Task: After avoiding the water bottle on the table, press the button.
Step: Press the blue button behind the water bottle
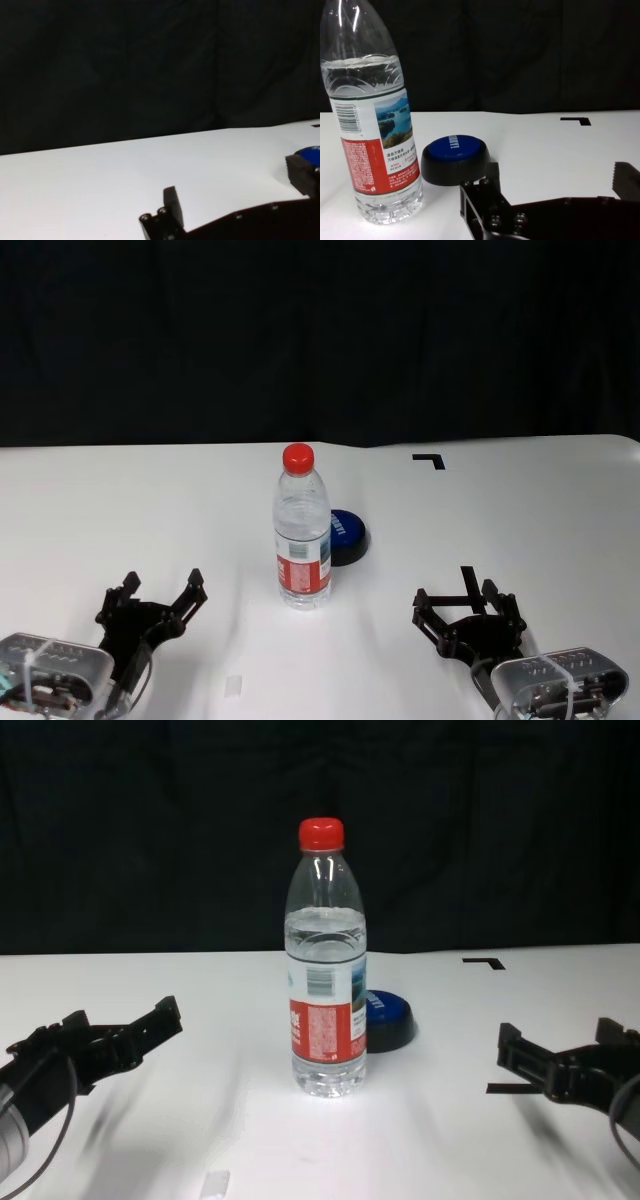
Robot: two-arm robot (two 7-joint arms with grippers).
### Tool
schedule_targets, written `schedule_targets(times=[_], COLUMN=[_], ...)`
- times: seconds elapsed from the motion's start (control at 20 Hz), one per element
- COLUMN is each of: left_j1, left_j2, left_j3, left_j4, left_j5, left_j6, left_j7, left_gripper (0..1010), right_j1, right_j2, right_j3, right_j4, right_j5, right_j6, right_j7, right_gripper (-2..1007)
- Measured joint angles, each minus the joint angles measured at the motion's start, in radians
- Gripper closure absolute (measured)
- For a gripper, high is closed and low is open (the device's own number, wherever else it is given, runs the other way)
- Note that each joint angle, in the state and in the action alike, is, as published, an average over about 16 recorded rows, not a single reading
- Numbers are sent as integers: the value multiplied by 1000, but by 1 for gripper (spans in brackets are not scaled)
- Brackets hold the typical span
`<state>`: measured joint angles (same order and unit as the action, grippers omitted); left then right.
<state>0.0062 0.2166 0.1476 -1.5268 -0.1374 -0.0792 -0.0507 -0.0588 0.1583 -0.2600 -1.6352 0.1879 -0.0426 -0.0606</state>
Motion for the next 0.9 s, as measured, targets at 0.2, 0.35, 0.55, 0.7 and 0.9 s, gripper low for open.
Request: schedule_targets(times=[0.2, 0.35, 0.55, 0.7, 0.9], left_j1=[0, 0, 0, 1, 1], left_j2=[0, 0, 0, 0, 0], left_j3=[0, 0, -1, -3, -5], left_j4=[0, 0, -1, -3, -8], left_j5=[0, 0, 3, 8, 22], left_j6=[0, 0, 0, 0, -3], left_j7=[0, 0, -1, -4, -12], left_gripper=[1, 1, 1, 1, 1], right_j1=[0, 0, 0, 0, 0], right_j2=[0, 0, 0, 0, 0], right_j3=[0, 0, 0, 0, 0], right_j4=[0, 0, 0, 0, 0], right_j5=[0, 0, 0, 0, 0], right_j6=[0, 0, 0, 0, 0], right_j7=[0, 0, 0, 0, 0], right_gripper=[2, 2, 2, 2, 2])
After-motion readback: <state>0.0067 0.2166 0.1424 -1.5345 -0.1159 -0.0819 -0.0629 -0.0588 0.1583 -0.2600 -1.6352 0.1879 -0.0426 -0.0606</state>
